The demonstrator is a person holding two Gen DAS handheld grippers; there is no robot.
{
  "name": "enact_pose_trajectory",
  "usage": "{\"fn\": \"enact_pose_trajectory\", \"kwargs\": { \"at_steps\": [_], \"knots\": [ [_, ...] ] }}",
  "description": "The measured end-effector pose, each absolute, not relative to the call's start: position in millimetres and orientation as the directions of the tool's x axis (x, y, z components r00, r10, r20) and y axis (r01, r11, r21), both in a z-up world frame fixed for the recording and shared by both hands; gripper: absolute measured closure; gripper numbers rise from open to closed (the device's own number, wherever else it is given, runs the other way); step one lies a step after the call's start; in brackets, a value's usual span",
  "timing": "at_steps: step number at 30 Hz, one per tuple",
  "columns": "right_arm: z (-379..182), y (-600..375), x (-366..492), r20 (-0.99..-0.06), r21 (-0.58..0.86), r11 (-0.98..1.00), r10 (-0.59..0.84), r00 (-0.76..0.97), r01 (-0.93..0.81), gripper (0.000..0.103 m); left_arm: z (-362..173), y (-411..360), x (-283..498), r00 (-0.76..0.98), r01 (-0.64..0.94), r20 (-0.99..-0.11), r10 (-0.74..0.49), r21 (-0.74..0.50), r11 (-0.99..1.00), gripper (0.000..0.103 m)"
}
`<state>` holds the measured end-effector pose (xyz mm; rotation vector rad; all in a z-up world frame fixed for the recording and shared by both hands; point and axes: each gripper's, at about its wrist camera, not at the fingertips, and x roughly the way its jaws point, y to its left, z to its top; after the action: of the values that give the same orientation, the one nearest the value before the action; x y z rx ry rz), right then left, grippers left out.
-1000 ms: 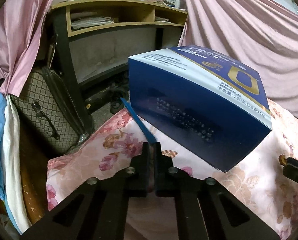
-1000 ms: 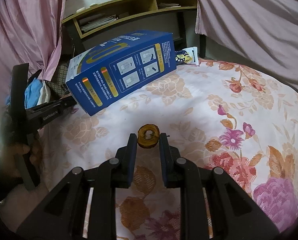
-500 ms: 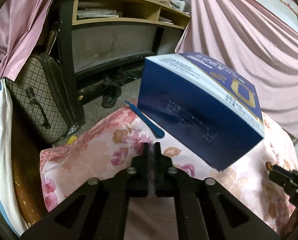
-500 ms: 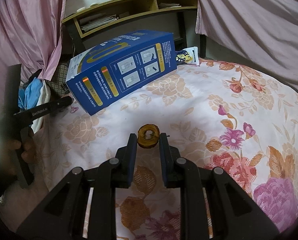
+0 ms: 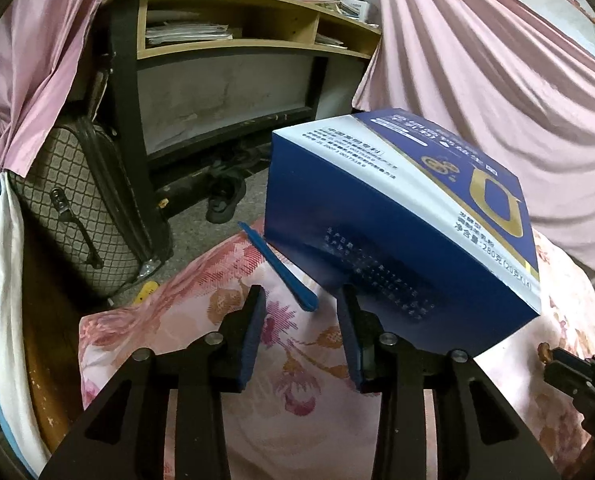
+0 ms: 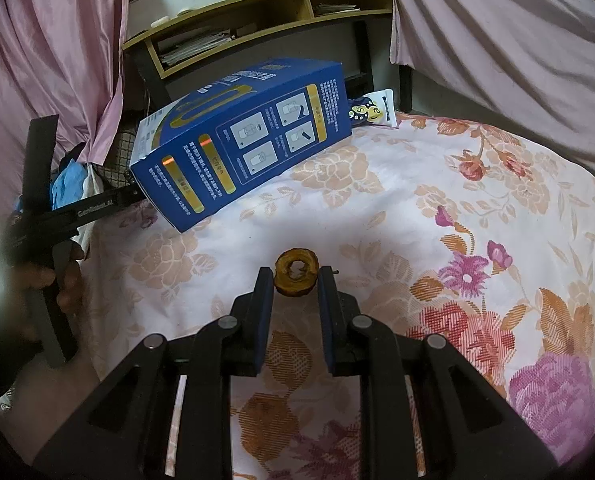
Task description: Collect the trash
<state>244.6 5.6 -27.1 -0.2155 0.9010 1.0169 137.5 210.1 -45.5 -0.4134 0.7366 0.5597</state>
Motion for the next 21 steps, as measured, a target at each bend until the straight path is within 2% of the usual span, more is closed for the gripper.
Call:
{"fn": "enact_pose_trajectory", "kwargs": {
  "at_steps": [3, 5, 21],
  "knots": [
    [-27, 6, 245, -0.736, 0.236, 0.539, 0.643, 0.214, -0.808, 0.054, -48, 211, 139, 0.587, -0.619, -0.733, 0.345, -0.132, 0.774, 0.090],
    [-27, 6, 245, -0.736, 0.236, 0.540, 0.643, 0.214, -0.808, 0.054, -49, 211, 139, 0.580, -0.624, -0.736, 0.349, -0.126, 0.771, 0.095],
    [-20, 2, 238, -0.717, 0.206, 0.543, 0.650, 0.252, -0.814, 0.054, -45, 184, 115, 0.614, -0.584, -0.718, 0.327, -0.135, 0.801, 0.097]
  ]
}}
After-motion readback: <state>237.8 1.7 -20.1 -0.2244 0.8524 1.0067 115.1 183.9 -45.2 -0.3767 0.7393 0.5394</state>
